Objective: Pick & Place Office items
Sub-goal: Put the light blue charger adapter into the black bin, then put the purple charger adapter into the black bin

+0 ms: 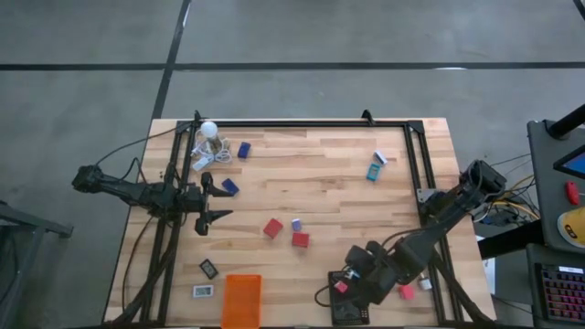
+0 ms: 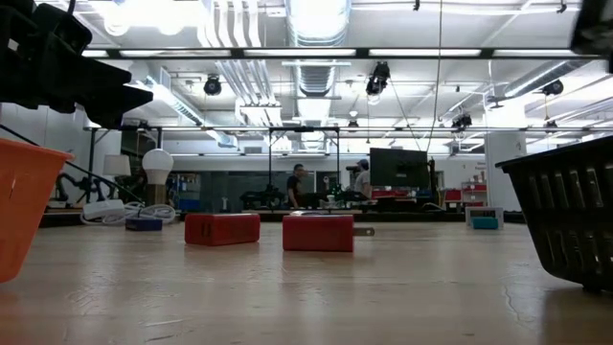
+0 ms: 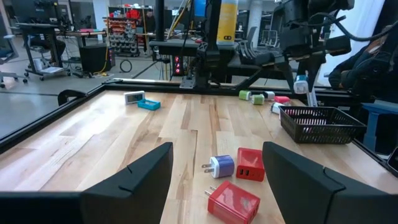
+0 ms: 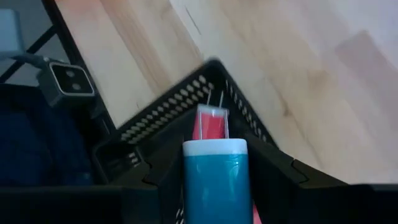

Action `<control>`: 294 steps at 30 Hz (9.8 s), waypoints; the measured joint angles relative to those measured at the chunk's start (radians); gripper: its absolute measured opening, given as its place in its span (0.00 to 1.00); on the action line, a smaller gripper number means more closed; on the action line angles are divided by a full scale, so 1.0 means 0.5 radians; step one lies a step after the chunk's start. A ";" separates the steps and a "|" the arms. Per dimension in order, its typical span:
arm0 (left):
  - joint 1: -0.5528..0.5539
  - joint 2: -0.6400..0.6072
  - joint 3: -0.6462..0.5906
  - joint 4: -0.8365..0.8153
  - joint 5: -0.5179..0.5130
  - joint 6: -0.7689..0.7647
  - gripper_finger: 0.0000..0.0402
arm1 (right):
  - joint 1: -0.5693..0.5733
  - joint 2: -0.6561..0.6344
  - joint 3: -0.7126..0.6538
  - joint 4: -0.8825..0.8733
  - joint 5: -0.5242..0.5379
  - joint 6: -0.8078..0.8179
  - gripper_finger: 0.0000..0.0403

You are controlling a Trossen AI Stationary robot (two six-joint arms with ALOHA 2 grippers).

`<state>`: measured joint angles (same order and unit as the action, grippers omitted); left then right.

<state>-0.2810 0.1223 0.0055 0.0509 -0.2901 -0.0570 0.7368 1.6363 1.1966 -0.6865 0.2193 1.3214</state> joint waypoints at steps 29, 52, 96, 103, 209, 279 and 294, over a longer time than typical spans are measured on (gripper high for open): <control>0.000 0.000 0.000 0.000 0.000 0.000 0.63 | 0.076 0.006 -0.476 0.867 -0.098 0.336 0.36; -0.001 0.000 0.000 0.000 0.001 0.001 0.63 | -0.069 0.008 -0.668 0.858 -0.040 0.292 0.36; 0.000 0.000 0.000 0.000 0.001 0.000 0.63 | -0.114 0.008 -0.692 0.878 -0.088 0.345 0.41; 0.000 0.000 0.000 0.000 0.001 0.000 0.63 | -0.114 0.008 -0.692 0.861 -0.076 0.456 0.46; -0.001 0.006 0.000 0.000 0.000 0.000 0.63 | -0.956 0.738 0.415 0.297 0.383 -0.413 0.63; 0.000 0.011 0.000 0.000 0.001 0.001 0.63 | -0.991 1.060 0.673 0.094 0.348 -0.452 0.34; 0.000 0.011 0.000 0.000 0.000 0.000 0.63 | -0.990 0.925 0.680 -0.009 0.396 -0.573 0.34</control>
<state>-0.2810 0.1280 0.0055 0.0509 -0.2900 -0.0568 0.2420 2.0987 1.5364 -0.6908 0.4171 1.0348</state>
